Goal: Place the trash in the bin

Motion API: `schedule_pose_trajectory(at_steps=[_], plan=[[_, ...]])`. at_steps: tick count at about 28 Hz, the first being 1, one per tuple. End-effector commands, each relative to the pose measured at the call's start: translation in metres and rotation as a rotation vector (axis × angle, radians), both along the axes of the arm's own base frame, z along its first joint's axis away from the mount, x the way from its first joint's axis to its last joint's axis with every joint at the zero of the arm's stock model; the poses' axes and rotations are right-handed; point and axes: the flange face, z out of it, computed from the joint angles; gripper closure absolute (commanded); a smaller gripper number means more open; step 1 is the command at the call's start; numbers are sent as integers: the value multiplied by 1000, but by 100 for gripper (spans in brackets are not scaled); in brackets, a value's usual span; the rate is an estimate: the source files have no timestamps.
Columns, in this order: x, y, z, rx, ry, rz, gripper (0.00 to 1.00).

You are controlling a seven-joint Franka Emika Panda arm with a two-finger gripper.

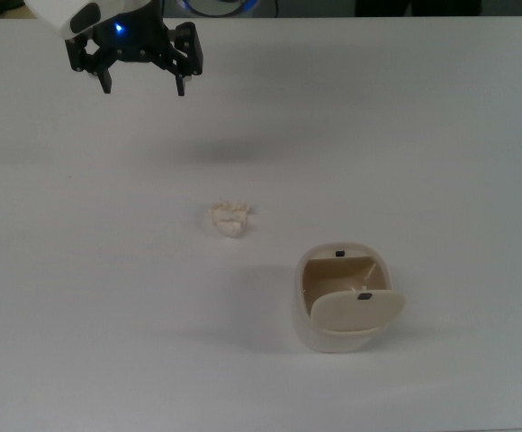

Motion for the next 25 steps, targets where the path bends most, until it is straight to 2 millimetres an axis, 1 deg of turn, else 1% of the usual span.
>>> schedule_pose_trajectory(at_steps=[1, 6, 7, 11, 12, 15, 16, 21, 22, 25], plan=[[3, 17, -15, 28, 31, -12, 0], [12, 29, -32, 22, 47, 19, 0], [15, 36, -37, 19, 49, 35, 0], [21, 45, -54, 17, 74, 59, 0], [26, 51, -68, 16, 87, 89, 0], [36, 63, -86, 17, 81, 144, 0], [43, 72, -104, 15, 80, 165, 0], [60, 97, -148, 13, 65, 193, 0], [64, 103, -166, 9, 71, 202, 0], [71, 113, -188, -14, 67, 223, 2]])
